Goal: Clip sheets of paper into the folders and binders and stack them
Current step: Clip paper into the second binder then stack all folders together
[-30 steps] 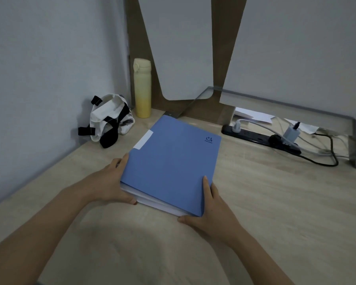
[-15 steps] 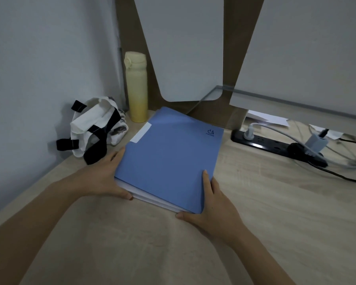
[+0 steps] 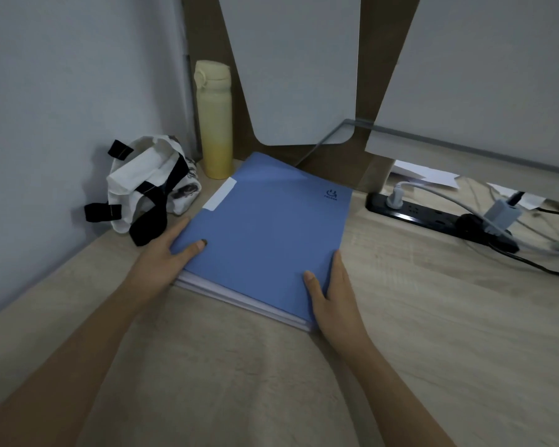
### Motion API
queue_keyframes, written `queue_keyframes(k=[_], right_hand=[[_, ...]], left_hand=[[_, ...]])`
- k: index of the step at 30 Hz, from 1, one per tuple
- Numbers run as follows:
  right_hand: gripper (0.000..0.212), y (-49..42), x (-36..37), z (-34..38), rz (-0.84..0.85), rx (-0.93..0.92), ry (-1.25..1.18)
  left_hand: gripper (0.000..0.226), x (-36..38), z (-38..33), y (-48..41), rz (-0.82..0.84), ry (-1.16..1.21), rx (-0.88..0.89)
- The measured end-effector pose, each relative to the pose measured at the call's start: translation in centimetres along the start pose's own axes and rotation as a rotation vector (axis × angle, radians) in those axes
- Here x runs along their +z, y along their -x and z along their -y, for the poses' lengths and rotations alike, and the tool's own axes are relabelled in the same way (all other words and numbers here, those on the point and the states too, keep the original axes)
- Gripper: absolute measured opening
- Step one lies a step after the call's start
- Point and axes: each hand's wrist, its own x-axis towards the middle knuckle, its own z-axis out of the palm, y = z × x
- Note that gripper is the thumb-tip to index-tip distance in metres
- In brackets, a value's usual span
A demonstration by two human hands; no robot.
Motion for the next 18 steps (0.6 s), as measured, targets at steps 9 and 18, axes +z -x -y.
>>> queue_keyframes(k=[9, 18], right_hand=[[0.071, -0.5, 0.0, -0.2, -0.008, -0.024, 0.150], [0.074, -1.1, -0.1, -0.6, 0.004, -0.011, 0.177]], left_hand=[[0.040, 0.2, 0.0, 0.0, -0.049, 0.047, 0.014], [0.043, 0.1, -0.7, 0.6, -0.023, 0.018, 0.058]])
